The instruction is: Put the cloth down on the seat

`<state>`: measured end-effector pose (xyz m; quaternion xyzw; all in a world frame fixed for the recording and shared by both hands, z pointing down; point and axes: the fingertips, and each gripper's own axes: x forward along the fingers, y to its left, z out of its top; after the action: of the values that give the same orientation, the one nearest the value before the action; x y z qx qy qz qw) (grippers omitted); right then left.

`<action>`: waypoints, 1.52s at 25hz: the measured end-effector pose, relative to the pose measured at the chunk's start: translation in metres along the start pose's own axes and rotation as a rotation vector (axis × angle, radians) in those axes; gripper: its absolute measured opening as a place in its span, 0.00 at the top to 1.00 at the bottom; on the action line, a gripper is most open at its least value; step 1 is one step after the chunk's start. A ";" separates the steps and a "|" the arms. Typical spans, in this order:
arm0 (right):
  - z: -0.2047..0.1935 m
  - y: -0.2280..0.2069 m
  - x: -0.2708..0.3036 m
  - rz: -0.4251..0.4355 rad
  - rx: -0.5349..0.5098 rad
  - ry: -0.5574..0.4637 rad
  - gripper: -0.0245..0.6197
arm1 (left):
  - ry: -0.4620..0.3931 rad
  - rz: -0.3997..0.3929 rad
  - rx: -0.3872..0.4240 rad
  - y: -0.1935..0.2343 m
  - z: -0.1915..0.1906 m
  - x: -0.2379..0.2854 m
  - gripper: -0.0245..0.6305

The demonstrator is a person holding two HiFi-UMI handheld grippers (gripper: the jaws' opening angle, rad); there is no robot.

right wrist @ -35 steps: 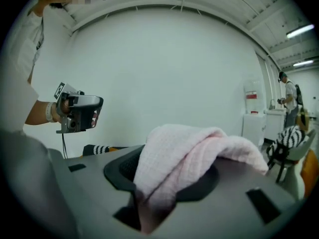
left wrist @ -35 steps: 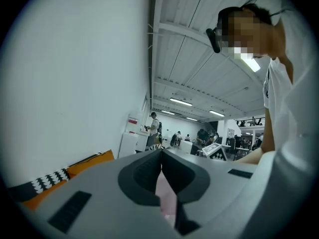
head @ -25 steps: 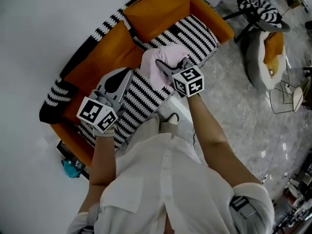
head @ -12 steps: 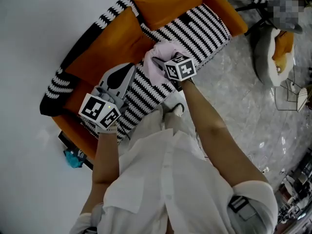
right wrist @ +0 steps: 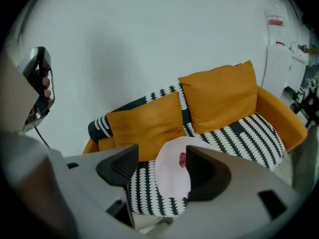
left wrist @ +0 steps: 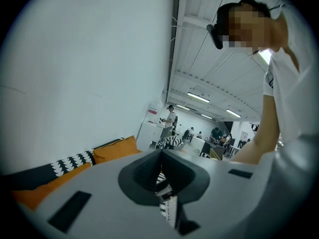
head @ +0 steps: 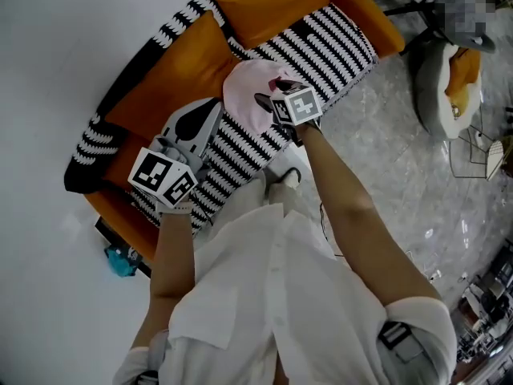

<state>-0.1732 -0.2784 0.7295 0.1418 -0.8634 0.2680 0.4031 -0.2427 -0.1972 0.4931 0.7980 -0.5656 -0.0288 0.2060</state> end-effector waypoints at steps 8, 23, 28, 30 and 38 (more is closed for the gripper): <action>0.008 -0.011 -0.039 -0.025 0.028 -0.112 0.51 | -0.006 -0.023 0.012 -0.004 0.001 0.008 0.94; 0.027 0.035 -0.261 0.029 -0.013 -0.588 0.75 | -0.036 -0.086 0.060 -0.065 0.040 -0.003 0.94; 0.024 0.055 -0.325 -0.011 -0.072 -0.711 0.91 | -0.050 -0.118 0.076 -0.098 0.046 -0.015 0.94; 0.022 0.059 -0.343 -0.025 -0.071 -0.750 0.93 | -0.043 -0.130 0.079 -0.108 0.043 -0.017 0.94; 0.001 0.071 -0.381 -0.060 -0.110 -0.796 0.94 | -0.041 -0.157 0.105 -0.138 0.036 -0.020 0.94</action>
<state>0.0353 -0.2102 0.4105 0.2379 -0.9607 0.1334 0.0519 -0.1371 -0.1522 0.4063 0.8488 -0.5062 -0.0317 0.1494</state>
